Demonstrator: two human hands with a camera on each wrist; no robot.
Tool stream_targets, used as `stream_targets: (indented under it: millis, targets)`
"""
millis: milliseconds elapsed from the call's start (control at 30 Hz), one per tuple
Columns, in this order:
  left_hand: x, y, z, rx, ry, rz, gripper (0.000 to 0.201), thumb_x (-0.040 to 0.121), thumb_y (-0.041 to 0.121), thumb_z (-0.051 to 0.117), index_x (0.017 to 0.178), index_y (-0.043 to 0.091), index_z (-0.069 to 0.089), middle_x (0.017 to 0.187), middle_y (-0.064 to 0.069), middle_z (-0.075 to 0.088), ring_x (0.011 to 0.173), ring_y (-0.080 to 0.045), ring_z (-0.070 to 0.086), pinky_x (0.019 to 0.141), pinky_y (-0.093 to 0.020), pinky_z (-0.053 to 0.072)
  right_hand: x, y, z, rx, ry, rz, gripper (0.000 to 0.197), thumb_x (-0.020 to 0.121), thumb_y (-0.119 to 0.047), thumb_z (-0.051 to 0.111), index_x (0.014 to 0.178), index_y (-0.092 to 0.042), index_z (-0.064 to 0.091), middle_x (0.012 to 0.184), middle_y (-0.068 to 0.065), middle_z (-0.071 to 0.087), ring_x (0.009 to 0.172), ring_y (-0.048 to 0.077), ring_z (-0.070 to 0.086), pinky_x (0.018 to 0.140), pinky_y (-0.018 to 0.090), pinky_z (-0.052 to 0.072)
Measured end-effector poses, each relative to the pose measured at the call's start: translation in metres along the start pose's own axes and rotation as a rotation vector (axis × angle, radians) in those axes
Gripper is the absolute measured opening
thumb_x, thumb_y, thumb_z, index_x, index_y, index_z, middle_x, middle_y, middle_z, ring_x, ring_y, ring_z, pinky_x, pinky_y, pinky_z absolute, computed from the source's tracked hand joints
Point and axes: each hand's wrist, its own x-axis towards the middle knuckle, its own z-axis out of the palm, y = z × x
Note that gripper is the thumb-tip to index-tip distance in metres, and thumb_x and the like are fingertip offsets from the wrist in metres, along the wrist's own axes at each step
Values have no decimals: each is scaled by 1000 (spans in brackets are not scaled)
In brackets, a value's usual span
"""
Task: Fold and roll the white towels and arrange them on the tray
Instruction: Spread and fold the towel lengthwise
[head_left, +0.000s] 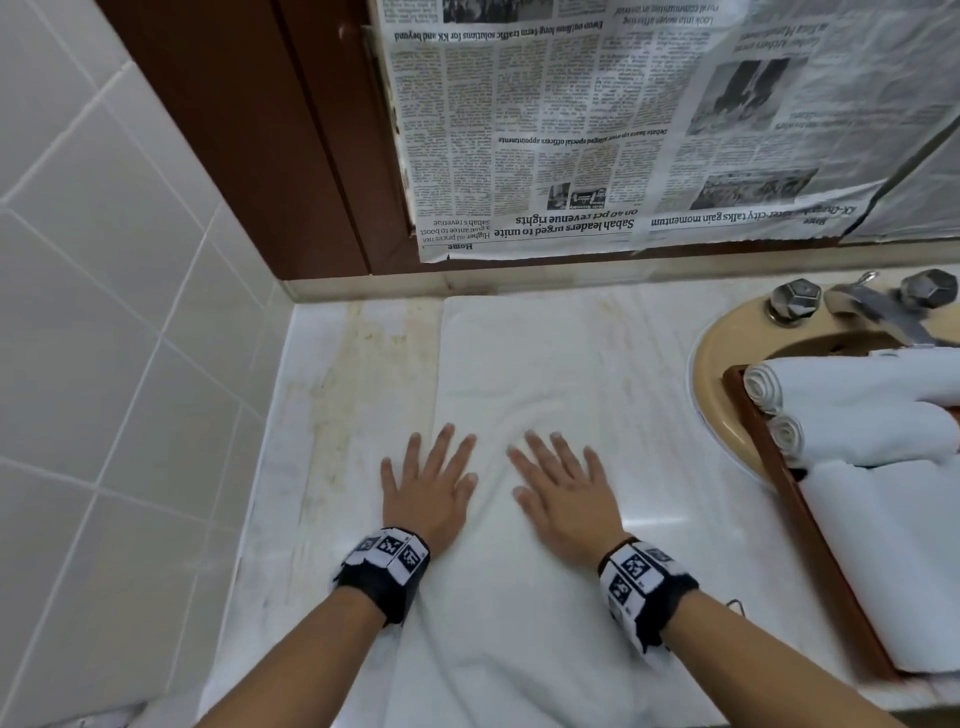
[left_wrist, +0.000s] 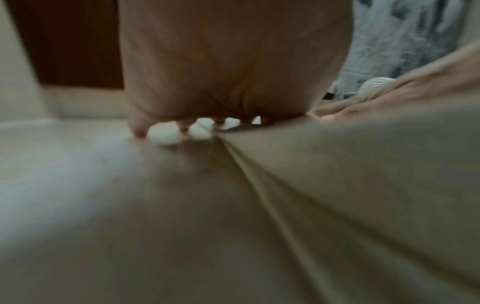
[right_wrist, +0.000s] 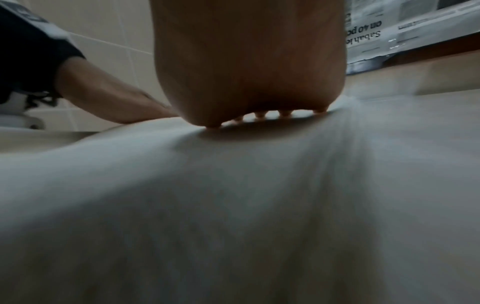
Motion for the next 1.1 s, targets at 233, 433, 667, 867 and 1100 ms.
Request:
stream_targets:
  millis: [233,433,667,867,1100]
  targets:
    - [-16,-5,10,-113,28,-64,53,102,56,12,152,54,-6,162,22,-19,151,-24,-17,118,-60,-7,-2,13,-13,27,2,175,66,99,-58,7,158,-31,-4,165,-9,-14,153,20,-11,121,51,-3]
    - [-41,2,27,-35,22,22,51,103,53,7,151,54,-11,158,26,-25,151,-20,-19,120,-57,-6,-31,-30,20,-11,-54,-17,68,93,-64,-5,156,-38,-10,159,-18,-22,152,16,-16,122,51,-4]
    - [-51,-4,22,-78,15,-60,53,104,51,12,153,51,-8,161,22,-22,150,-27,-21,116,-62,-13,-58,-15,18,51,18,159,67,96,-57,3,158,-33,-5,164,-13,-14,153,18,-12,121,48,-3]
    - [-73,1,36,-29,3,48,52,102,57,11,150,56,-10,159,26,-21,151,-22,-21,116,-63,-10,-70,-41,37,-24,-17,12,59,103,-57,9,156,-40,-8,161,-17,-19,152,19,-15,122,51,-2]
    - [-107,-28,34,-87,-20,-46,63,99,62,25,154,50,-3,165,16,-12,152,-26,-17,118,-61,-8,-112,-10,32,2,-35,111,70,94,-56,-4,159,-30,-5,163,-13,-17,152,15,-12,121,42,-4]
